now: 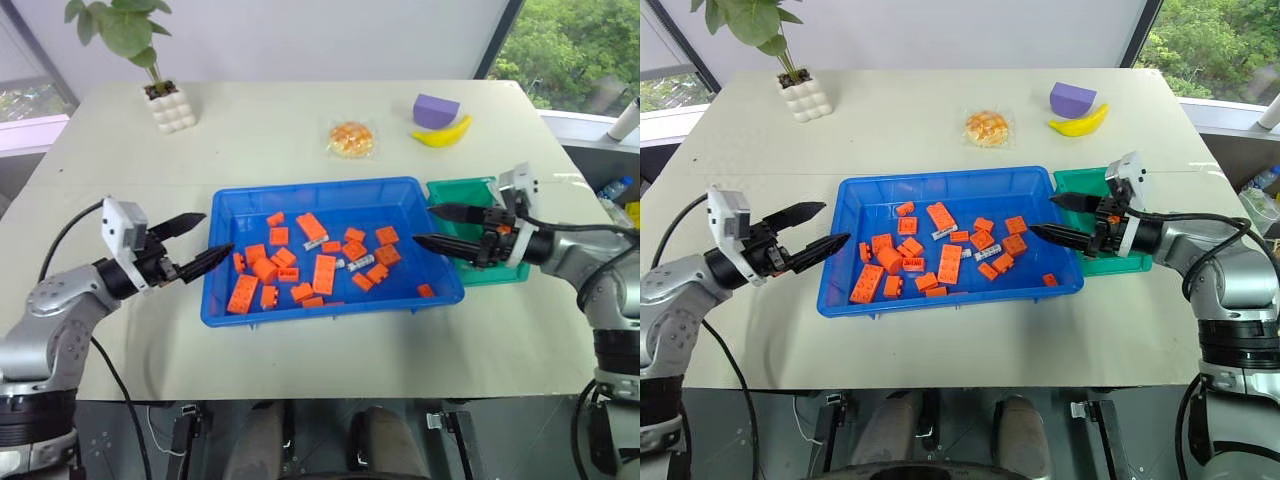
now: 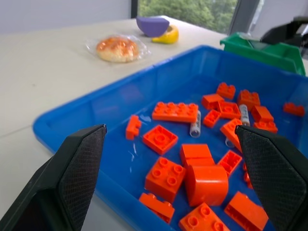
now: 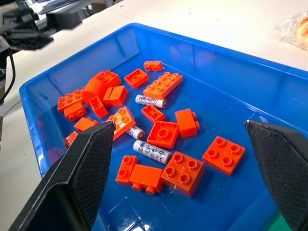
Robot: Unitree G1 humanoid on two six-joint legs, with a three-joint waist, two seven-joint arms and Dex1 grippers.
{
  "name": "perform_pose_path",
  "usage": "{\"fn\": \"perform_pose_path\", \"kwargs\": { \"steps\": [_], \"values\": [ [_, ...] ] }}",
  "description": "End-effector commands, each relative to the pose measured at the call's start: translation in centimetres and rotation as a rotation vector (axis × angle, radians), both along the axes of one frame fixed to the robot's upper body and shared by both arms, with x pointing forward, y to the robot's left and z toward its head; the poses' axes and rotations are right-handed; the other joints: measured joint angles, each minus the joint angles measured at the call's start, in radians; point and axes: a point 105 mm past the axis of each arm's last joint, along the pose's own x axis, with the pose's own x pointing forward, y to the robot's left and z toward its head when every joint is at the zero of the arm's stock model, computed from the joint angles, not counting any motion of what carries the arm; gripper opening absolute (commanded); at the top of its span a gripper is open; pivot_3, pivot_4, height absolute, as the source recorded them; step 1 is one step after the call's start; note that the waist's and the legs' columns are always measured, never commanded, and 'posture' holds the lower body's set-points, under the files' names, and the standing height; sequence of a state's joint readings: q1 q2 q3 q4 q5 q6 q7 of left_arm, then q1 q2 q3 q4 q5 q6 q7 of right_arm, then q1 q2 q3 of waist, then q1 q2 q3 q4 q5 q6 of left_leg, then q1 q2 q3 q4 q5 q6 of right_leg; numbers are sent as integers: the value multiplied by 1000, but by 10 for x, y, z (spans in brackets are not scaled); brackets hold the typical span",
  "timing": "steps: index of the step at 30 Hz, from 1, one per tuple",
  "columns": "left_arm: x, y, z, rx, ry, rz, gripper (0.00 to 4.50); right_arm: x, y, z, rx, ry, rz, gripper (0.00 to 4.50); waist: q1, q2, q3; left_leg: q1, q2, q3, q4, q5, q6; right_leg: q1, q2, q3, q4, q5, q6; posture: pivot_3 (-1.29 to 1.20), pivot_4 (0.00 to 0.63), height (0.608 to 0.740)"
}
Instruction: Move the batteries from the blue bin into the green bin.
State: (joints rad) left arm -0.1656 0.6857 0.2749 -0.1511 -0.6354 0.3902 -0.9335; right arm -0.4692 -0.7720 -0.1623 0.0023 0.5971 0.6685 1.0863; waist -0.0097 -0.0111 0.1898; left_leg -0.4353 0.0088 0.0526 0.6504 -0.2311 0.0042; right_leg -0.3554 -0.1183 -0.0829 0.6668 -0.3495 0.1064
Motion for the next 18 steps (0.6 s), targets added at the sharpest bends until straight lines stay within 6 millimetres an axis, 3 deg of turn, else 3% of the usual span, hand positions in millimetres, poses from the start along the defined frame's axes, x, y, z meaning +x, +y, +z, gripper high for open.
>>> {"fn": "perform_pose_path", "kwargs": {
  "steps": [1,18],
  "values": [
    [0,-3,5,15,-36,-13,4500,-1,2,7,-1,-47,4,4450,0,0,0,0,0,0,0,0,0,0,0,0,0,0,0,0,150,739],
    [-2,-6,9,6,-44,-29,4500,4,7,7,-12,-71,19,4450,0,0,0,0,0,0,0,0,0,0,0,0,0,0,0,0,150,739]
  ]
}}
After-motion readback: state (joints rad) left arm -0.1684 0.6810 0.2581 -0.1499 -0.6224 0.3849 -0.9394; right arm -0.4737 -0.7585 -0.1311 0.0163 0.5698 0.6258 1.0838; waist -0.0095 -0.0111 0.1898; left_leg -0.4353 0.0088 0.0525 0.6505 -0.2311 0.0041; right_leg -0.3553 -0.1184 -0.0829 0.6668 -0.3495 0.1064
